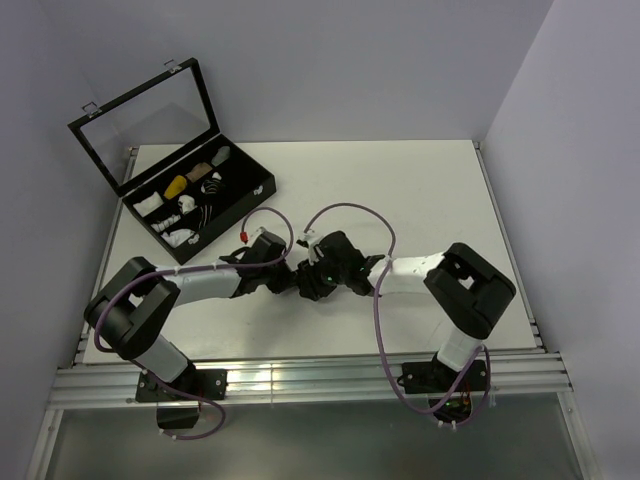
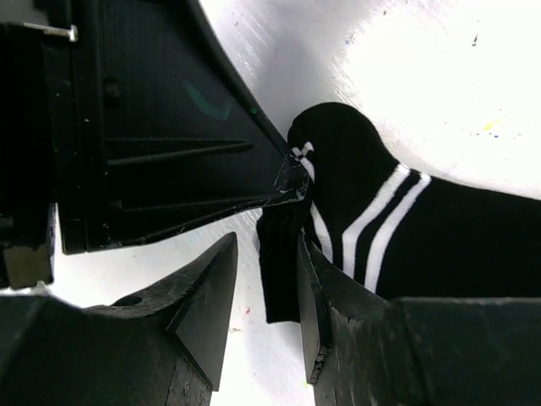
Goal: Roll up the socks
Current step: Roll the sock at the center of the board.
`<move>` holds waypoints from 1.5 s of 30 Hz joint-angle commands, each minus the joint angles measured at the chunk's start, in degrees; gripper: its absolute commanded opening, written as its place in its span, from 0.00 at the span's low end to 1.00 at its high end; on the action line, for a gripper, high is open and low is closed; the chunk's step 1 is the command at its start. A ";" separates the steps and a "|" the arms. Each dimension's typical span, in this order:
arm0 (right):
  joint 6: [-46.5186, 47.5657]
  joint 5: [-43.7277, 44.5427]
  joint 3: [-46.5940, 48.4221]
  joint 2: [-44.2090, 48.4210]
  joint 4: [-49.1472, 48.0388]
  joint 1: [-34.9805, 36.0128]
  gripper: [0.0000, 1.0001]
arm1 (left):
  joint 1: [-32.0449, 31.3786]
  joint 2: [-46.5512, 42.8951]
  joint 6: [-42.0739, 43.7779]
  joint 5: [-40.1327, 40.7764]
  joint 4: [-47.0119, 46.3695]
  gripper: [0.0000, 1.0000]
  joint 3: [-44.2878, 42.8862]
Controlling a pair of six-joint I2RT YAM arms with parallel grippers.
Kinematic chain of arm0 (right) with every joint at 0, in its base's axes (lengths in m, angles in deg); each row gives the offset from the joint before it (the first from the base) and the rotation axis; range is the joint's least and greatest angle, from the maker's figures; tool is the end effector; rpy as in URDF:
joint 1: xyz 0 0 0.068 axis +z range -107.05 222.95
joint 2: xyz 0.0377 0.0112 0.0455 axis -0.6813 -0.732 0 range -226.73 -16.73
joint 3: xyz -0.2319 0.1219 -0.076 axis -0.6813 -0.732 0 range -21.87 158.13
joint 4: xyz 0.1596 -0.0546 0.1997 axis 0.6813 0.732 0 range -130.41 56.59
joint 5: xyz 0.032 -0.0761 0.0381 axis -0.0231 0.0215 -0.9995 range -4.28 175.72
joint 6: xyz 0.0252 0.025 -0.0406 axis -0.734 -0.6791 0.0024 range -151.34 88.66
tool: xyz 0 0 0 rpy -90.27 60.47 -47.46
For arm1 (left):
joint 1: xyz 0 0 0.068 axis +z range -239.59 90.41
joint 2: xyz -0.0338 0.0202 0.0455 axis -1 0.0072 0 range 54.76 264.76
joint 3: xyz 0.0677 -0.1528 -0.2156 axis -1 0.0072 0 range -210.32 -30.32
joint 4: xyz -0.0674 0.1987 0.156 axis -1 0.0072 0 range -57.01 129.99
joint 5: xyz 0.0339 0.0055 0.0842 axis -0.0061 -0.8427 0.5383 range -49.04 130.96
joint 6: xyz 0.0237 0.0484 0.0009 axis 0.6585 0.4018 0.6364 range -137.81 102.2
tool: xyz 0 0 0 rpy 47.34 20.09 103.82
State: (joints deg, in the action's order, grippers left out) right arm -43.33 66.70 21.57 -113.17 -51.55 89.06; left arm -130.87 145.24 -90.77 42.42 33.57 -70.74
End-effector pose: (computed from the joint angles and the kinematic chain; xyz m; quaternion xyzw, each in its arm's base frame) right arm 0.2170 0.2423 0.1444 -0.3286 0.8411 0.3272 0.2784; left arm 0.2224 -0.1939 0.1434 -0.2611 0.9046 -0.2763 0.1929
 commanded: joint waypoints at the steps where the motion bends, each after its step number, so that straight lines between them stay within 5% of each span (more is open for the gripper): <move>1: 2.32 7.14 0.06 1.79 -0.03 2.49 0.42 | 0.58 -0.04 -0.59 -0.92 2.15 0.00 -0.71; 8: 2.23 14.79 1.91 -1.99 3.05 6.10 0.39 | 1.72 -0.91 -1.38 -3.03 1.53 0.00 -0.62; 18: 1.88 17.19 2.44 -4.10 5.16 6.72 0.00 | 4.19 -4.34 -2.53 -4.27 1.35 0.00 0.52; 36: -5.94 -20.32 0.42 -7.26 -1.69 -7.69 0.00 | 5.86 -7.59 -1.04 -2.07 2.06 0.02 3.16; 41: -7.43 -26.58 2.08 -11.92 -2.14 -10.77 0.00 | 5.86 -10.05 1.59 -1.72 2.06 0.22 4.30; 45: -8.22 -29.31 2.88 -13.59 -2.13 -11.92 0.00 | 5.86 -13.57 5.99 1.27 0.57 0.56 6.23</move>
State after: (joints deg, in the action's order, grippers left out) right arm -51.37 40.05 24.15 -124.29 -57.23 77.80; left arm -125.23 135.10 -88.87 40.47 36.55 -65.74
